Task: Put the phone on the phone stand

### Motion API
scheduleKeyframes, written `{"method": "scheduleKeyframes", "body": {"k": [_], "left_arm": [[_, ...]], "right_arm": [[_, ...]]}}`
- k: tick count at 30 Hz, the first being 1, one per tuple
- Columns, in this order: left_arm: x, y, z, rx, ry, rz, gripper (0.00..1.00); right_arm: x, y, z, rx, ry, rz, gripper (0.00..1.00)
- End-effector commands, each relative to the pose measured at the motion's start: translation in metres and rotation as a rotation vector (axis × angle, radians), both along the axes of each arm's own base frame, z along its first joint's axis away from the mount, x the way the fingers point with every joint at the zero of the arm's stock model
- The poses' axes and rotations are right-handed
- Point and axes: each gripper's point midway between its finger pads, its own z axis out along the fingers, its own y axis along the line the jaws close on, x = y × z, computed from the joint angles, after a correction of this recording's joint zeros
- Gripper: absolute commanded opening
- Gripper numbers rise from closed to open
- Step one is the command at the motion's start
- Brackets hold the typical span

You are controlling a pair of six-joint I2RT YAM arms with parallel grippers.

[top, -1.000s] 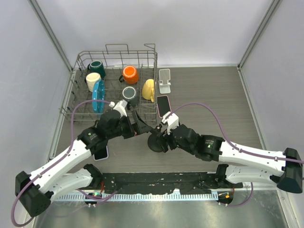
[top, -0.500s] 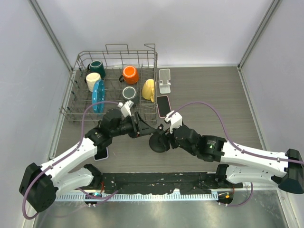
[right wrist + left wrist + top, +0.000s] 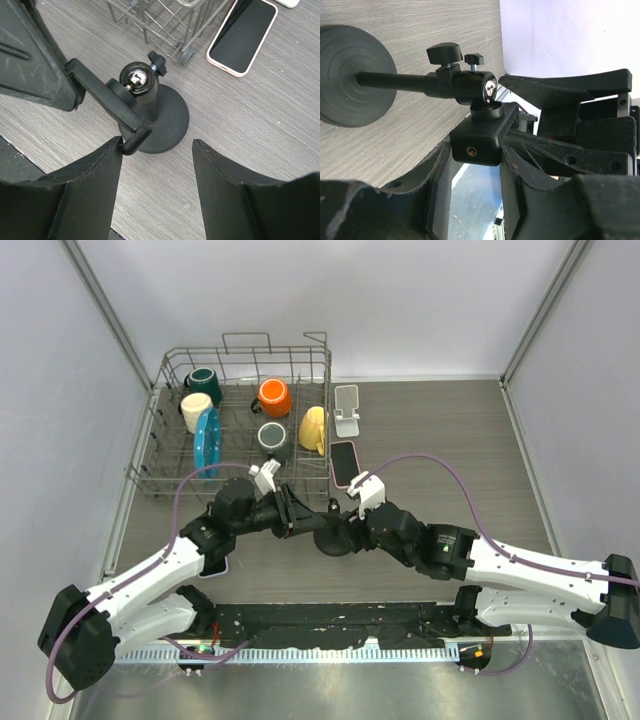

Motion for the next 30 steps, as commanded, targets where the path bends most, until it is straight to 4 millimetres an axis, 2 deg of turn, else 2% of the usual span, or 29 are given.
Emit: {"method": "scheduleKeyframes", "body": {"k": [1, 5, 6, 7, 10, 13, 16, 19, 23, 30], "left_arm": [[-0.013, -0.006, 0.020, -0.073, -0.023, -0.038, 0.22], [-0.016, -0.005, 0.023, -0.083, -0.019, -0.031, 0.30], [-0.016, -0.005, 0.023, -0.083, -0.018, -0.028, 0.34], [-0.015, -0.004, 0.023, -0.080, -0.024, -0.023, 0.45], [-0.011, -0.001, 0.025, -0.050, -0.035, -0.001, 0.60], [-0.009, -0.002, 0.018, -0.015, -0.023, -0.001, 0.68], [-0.007, -0.008, 0.013, -0.015, 0.003, -0.022, 0.72], [-0.006, -0.017, 0.019, -0.060, 0.003, -0.053, 0.76], [-0.001, -0.025, 0.032, -0.096, -0.018, -0.070, 0.77], [0.005, -0.034, 0.028, -0.109, 0.008, -0.082, 0.68]], "right_arm": [[0.020, -0.020, 0.023, -0.042, -0.083, -0.093, 0.62], [0.024, -0.021, 0.025, -0.054, -0.088, -0.094, 0.62], [0.024, -0.019, 0.027, -0.046, -0.089, -0.086, 0.62], [0.025, -0.019, 0.027, -0.050, -0.087, -0.086, 0.62], [0.022, -0.017, 0.028, -0.040, -0.082, -0.063, 0.63], [0.020, -0.015, 0.026, -0.025, -0.076, -0.050, 0.64], [0.017, -0.010, 0.025, -0.003, -0.063, -0.030, 0.64], [0.013, -0.004, 0.031, 0.067, -0.043, -0.026, 0.64], [0.009, -0.004, 0.047, 0.205, -0.022, -0.074, 0.66], [0.004, -0.013, 0.067, 0.358, -0.006, -0.124, 0.68]]}}
